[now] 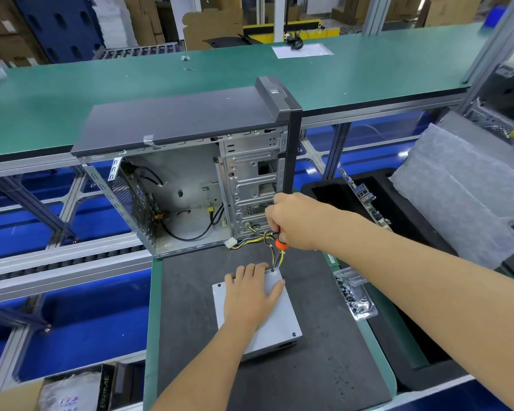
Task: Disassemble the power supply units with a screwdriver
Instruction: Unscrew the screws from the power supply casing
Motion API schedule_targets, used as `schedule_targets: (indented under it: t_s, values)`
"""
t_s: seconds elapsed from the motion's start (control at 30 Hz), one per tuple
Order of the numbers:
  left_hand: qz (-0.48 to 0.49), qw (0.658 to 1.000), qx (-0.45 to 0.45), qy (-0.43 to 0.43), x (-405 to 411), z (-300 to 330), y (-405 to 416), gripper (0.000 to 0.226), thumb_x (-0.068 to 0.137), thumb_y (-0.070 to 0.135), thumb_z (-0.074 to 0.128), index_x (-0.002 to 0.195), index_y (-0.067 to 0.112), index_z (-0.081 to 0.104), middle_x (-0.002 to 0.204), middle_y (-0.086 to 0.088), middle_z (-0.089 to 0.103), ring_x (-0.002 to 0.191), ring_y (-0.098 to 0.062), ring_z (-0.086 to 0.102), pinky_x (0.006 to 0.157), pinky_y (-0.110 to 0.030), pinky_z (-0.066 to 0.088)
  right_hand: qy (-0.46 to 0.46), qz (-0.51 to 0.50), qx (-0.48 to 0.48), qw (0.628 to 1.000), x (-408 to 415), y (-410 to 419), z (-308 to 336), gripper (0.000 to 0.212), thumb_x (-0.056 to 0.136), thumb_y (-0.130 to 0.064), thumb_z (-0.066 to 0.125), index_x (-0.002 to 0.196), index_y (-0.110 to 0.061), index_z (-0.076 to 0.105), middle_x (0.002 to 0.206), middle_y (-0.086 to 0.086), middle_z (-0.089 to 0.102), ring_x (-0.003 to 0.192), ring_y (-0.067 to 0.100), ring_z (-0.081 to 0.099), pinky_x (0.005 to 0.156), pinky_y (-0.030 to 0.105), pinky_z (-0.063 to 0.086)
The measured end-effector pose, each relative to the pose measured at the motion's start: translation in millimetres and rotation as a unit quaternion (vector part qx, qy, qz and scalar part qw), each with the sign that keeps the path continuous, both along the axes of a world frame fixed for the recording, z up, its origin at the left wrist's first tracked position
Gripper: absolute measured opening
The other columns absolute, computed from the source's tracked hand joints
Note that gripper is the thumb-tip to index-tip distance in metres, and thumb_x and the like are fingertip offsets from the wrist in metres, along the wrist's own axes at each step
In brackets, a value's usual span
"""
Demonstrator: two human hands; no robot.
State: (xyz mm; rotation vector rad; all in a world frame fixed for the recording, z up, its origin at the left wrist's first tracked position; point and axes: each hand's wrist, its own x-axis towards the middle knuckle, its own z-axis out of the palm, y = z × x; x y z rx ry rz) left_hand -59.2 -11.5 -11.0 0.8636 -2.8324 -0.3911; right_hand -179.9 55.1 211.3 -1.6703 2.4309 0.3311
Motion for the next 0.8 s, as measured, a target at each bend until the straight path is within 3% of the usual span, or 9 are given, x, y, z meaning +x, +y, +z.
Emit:
schedule_targets:
  t_s: [0.07, 0.23, 0.4, 0.53, 0.7, 0.8]
  values:
    - [-0.022, 0.999, 0.016, 0.026, 1, -2, -1, 0.047, 0.094, 0.060, 0.036, 0.124, 0.032, 0.059, 0.119, 0.016, 0.063, 0.109, -0.014, 0.053, 0.093, -0.034, 0.032, -0.013, -0.005, -0.010, 1.000, -1, 2, -2, 0.018, 0.091, -0.015, 0.063, 0.108, -0.016, 0.059, 0.117, 0.008, 0.050, 0.099, 0.027, 0.055, 0.073, 0.030, 0.039]
    - [-0.018, 0.997, 0.060, 0.050, 0, 0, -6, 0.031, 0.097, 0.050, 0.050, 0.122, 0.036, 0.062, 0.121, 0.018, 0.065, 0.109, -0.013, 0.054, 0.091, -0.031, 0.029, -0.069, -0.024, -0.042, 0.996, -3, 9, 0, 0.013, 0.088, -0.014, 0.060, 0.101, -0.017, 0.060, 0.113, 0.007, 0.050, 0.098, 0.027, 0.055, 0.085, 0.040, 0.051]
    - [-0.003, 0.991, 0.093, 0.093, -2, 8, -7, 0.019, 0.094, 0.045, 0.062, 0.108, 0.034, 0.070, 0.104, 0.016, 0.071, 0.098, -0.016, 0.057, 0.082, -0.031, 0.026, -0.085, -0.025, -0.059, 0.994, -5, 13, 1, 0.007, 0.087, -0.016, 0.059, 0.094, -0.018, 0.060, 0.106, 0.003, 0.050, 0.093, 0.025, 0.057, 0.083, 0.039, 0.052]
    - [0.022, 0.980, 0.131, 0.147, -3, 13, -5, 0.008, 0.091, 0.034, 0.070, 0.093, 0.028, 0.074, 0.081, 0.012, 0.071, 0.080, -0.017, 0.060, 0.080, -0.034, 0.033, -0.102, -0.036, -0.070, 0.992, -8, 18, 0, 0.009, 0.087, -0.016, 0.060, 0.095, -0.019, 0.062, 0.102, 0.000, 0.047, 0.095, 0.024, 0.056, 0.082, 0.037, 0.051]
    - [0.035, 0.960, 0.185, 0.207, 0, 20, -3, 0.005, 0.090, 0.017, 0.070, 0.085, 0.018, 0.071, 0.079, 0.012, 0.069, 0.079, -0.014, 0.058, 0.086, -0.040, 0.044, -0.098, -0.081, -0.122, 0.984, -26, 31, 7, 0.010, 0.086, -0.024, 0.065, 0.089, -0.026, 0.055, 0.100, -0.001, 0.046, 0.092, 0.024, 0.054, 0.079, 0.036, 0.049]
    - [-0.035, 0.968, 0.147, 0.200, -7, 28, 10, 0.007, 0.085, 0.007, 0.070, 0.085, 0.014, 0.073, 0.077, 0.007, 0.070, 0.080, -0.021, 0.057, 0.082, -0.042, 0.046, -0.079, -0.113, -0.182, 0.973, -40, 40, 6, 0.007, 0.087, -0.024, 0.063, 0.090, -0.024, 0.057, 0.102, 0.000, 0.049, 0.091, 0.022, 0.053, 0.073, 0.030, 0.040]
